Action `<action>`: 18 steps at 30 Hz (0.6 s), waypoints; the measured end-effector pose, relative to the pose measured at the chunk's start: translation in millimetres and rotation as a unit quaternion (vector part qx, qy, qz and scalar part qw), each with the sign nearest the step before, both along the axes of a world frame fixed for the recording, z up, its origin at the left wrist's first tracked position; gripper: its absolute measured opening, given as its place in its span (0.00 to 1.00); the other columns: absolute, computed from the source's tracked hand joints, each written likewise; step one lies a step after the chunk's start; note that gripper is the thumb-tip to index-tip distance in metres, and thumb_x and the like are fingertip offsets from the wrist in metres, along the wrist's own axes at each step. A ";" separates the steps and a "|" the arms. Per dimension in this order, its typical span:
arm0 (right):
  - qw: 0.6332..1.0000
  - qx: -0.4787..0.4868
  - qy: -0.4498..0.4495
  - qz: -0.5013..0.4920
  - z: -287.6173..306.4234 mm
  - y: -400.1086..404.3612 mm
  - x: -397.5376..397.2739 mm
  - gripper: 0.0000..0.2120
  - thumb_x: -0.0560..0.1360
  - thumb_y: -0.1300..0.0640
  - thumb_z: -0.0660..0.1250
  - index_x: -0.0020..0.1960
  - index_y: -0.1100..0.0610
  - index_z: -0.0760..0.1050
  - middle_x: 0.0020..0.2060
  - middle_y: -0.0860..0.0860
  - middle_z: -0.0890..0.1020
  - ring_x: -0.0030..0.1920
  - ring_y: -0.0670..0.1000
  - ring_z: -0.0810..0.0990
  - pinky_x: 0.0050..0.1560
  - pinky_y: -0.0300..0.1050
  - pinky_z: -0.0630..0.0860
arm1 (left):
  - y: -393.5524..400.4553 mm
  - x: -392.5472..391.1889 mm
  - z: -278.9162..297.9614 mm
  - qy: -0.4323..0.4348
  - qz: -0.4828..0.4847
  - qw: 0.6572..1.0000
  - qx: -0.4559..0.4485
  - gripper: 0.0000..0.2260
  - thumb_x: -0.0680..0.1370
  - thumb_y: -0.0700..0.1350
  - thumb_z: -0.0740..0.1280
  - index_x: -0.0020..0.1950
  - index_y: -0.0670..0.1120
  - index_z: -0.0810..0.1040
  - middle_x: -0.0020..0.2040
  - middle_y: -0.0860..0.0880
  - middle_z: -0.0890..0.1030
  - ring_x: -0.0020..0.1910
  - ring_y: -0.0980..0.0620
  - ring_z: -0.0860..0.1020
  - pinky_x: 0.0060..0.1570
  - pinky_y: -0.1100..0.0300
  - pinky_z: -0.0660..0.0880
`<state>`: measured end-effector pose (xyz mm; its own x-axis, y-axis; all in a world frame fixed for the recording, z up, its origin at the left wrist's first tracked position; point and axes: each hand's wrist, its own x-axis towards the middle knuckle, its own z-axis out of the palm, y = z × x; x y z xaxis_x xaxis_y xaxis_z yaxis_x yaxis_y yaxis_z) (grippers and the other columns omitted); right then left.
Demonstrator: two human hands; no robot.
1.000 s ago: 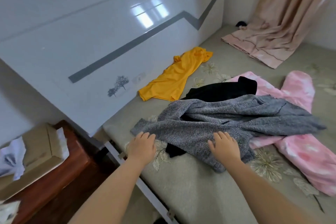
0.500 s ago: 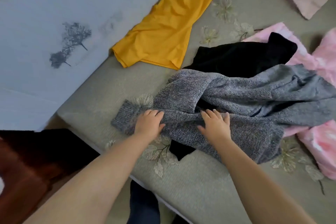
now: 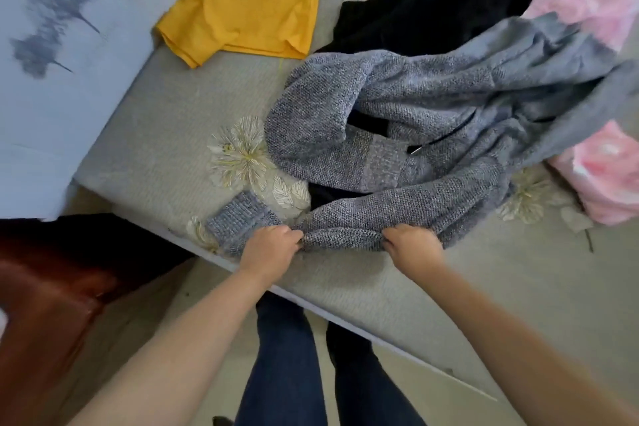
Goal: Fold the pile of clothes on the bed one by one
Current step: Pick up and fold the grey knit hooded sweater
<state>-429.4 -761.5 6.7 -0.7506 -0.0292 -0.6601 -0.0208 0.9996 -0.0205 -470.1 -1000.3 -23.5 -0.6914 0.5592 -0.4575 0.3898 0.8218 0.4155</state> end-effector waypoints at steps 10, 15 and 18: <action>0.994 -0.094 -0.051 0.012 -4.9 61.2 107.8 0.14 0.78 0.55 0.57 0.61 0.59 0.71 0.56 0.57 0.75 0.59 0.55 0.73 0.57 0.47 0.68 | 58.7 108.2 2.8 -0.016 0.007 0.998 -0.066 0.10 0.79 0.44 0.58 0.55 0.44 0.76 0.51 0.46 0.77 0.52 0.48 0.74 0.47 0.57 0.71; 0.994 -0.009 0.079 0.073 -22.7 101.1 102.1 0.27 0.75 0.56 0.62 0.72 0.51 0.59 0.72 0.53 0.59 0.73 0.53 0.53 0.71 0.59 0.41 | 89.0 114.4 -7.1 -0.049 -0.005 0.991 -0.121 0.11 0.79 0.44 0.58 0.58 0.44 0.74 0.57 0.46 0.75 0.57 0.47 0.73 0.51 0.55 0.71; 0.987 0.044 0.108 0.112 -29.5 113.2 82.2 0.34 0.74 0.57 0.62 0.75 0.48 0.48 0.75 0.52 0.44 0.74 0.56 0.41 0.68 0.65 0.34 | 96.4 109.4 -9.6 -0.016 0.033 0.995 -0.093 0.11 0.79 0.44 0.57 0.55 0.42 0.75 0.54 0.45 0.76 0.53 0.47 0.74 0.47 0.56 0.70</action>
<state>-347.2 -648.3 -22.7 -0.8553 -0.1597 -0.4930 -0.2351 0.9674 0.0946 -360.7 -903.9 -33.1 -0.7076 0.4167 -0.5707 0.3210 0.9090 0.2657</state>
